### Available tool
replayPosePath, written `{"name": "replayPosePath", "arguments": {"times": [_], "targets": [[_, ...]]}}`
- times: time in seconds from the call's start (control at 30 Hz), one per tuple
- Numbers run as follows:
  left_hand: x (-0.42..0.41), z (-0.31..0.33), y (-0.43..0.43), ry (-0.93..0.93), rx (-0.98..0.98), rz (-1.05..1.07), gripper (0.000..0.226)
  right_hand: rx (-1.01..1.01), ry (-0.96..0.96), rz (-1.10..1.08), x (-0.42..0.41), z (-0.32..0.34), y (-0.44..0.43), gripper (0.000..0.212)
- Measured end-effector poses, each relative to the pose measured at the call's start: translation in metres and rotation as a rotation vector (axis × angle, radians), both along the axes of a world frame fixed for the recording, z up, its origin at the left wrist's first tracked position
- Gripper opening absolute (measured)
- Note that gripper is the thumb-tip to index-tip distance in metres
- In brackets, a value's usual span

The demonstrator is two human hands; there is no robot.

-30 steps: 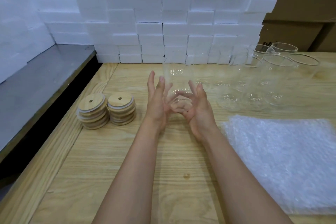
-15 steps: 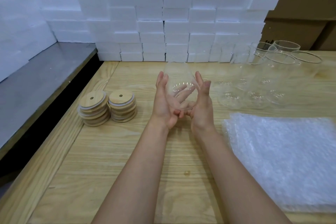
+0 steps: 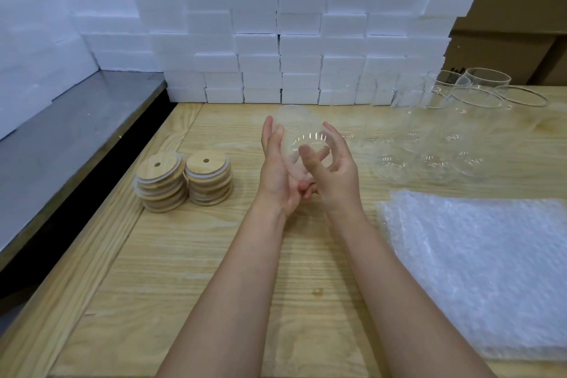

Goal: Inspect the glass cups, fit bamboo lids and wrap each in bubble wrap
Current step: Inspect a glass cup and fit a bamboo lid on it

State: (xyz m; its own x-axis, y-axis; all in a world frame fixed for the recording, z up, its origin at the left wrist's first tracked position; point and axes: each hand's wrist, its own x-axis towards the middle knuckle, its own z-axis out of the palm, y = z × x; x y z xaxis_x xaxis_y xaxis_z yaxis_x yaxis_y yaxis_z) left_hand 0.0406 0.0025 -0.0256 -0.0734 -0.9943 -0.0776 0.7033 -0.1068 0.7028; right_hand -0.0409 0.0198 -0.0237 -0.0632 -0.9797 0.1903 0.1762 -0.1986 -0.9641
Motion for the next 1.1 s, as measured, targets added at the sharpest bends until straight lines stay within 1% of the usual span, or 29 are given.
{"name": "replayPosePath", "arguments": {"times": [0.03,0.13,0.17,0.27,0.33,0.4,0.43,0.53,0.57,0.6,0.67,0.73,0.83,0.93,1.0,1.1], "targets": [[0.002,-0.001,-0.002,-0.014,0.022,-0.004,0.049,-0.02,0.025,0.013,-0.001,-0.001,0.0,0.077],[0.005,-0.002,-0.007,-0.037,0.121,-0.049,0.073,-0.103,0.111,0.065,-0.002,-0.002,0.001,0.074],[0.006,-0.002,-0.008,-0.025,0.133,-0.05,0.074,-0.134,0.133,0.087,-0.003,-0.003,0.002,0.074],[0.007,-0.002,-0.009,0.032,0.11,-0.01,0.067,-0.188,0.148,0.144,-0.006,-0.005,0.003,0.079],[0.009,-0.002,-0.008,0.062,0.117,-0.013,0.068,-0.193,0.12,0.174,-0.007,-0.006,0.003,0.084],[0.009,-0.001,-0.004,0.117,0.161,-0.073,0.079,-0.188,0.064,0.21,-0.009,-0.006,0.002,0.086],[0.01,-0.001,-0.004,0.141,0.157,-0.077,0.078,-0.18,0.032,0.232,-0.01,-0.006,0.002,0.086],[0.013,-0.003,-0.008,0.176,0.06,-0.015,0.049,-0.123,-0.055,0.304,-0.014,-0.005,0.001,0.081],[0.013,-0.003,-0.008,0.188,0.034,-0.016,0.046,-0.104,-0.077,0.324,-0.015,-0.004,0.001,0.076],[0.014,-0.002,-0.007,0.193,0.023,-0.019,0.051,-0.089,-0.096,0.339,-0.015,-0.004,0.001,0.07],[0.014,-0.003,-0.006,0.193,0.033,-0.029,0.071,-0.071,-0.123,0.35,-0.014,-0.003,0.0,0.061],[0.015,-0.003,-0.005,0.187,0.028,-0.05,0.08,-0.065,-0.138,0.331,-0.012,-0.003,0.0,0.056],[0.015,-0.003,-0.004,0.175,0.021,-0.094,0.075,-0.062,-0.174,0.267,-0.009,-0.004,0.0,0.056],[0.013,-0.002,0.002,0.175,0.03,-0.129,0.077,-0.087,-0.207,0.152,-0.005,-0.006,0.0,0.044],[0.008,-0.001,0.003,0.16,0.035,-0.094,0.076,-0.096,-0.21,0.055,-0.003,-0.007,0.0,0.037],[0.003,-0.002,0.001,0.116,0.007,-0.051,0.073,-0.097,-0.164,-0.071,0.0,-0.006,0.0,0.037]]}}
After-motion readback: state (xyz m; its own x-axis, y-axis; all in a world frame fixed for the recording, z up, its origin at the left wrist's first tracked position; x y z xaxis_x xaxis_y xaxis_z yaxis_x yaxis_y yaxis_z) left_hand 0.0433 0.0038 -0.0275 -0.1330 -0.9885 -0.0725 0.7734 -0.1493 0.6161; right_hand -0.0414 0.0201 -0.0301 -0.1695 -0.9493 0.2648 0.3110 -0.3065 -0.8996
